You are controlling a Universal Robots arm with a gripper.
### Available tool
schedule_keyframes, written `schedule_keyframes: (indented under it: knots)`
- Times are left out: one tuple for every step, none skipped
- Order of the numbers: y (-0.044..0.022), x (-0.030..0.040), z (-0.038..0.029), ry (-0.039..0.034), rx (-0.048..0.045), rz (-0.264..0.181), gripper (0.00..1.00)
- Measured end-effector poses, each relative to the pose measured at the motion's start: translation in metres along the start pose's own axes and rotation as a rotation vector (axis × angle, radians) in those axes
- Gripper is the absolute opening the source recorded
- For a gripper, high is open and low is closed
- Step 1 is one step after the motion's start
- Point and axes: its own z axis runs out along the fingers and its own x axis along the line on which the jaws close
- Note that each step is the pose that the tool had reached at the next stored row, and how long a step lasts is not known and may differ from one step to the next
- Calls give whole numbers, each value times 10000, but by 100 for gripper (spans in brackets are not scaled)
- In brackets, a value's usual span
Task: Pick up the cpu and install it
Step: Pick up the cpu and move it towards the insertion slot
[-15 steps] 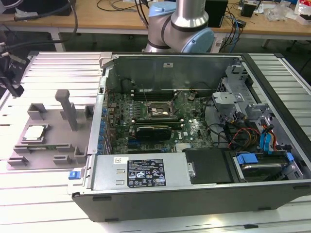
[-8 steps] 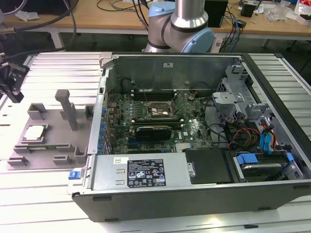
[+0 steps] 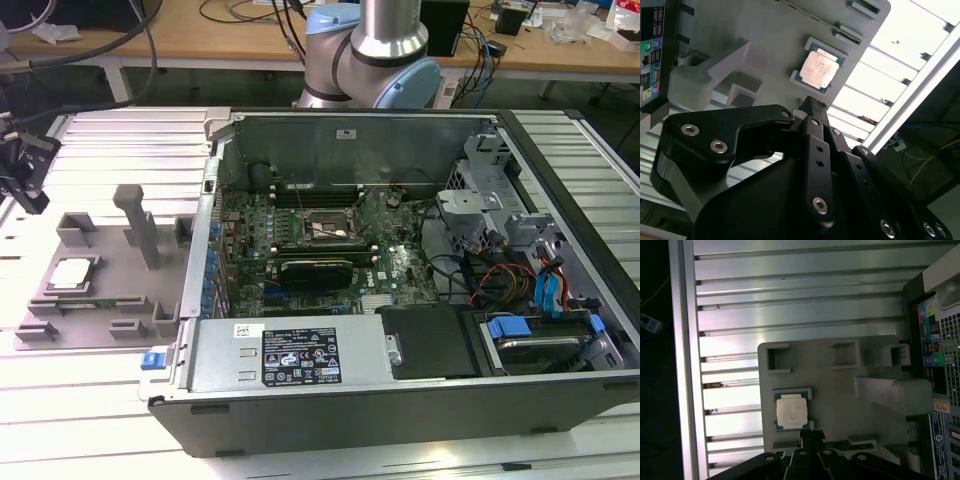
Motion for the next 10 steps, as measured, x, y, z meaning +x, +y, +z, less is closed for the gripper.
schedule_keyframes:
  knots:
    - [-2,3,7,-4,54,-4,11]
    - [-2,5,10,-5,62,-6,11]
    - [-2,5,11,-5,66,-7,11]
    - [-2,7,13,-7,73,-6,11]
    - [-2,7,14,-6,75,-6,11]
    - [-2,8,15,-7,77,-6,11]
    - [-3,9,19,-8,75,-5,11]
    - [-3,10,23,-9,74,-5,11]
    - [-3,11,29,-9,74,-5,11]
    - [-3,14,34,-7,76,-5,11]
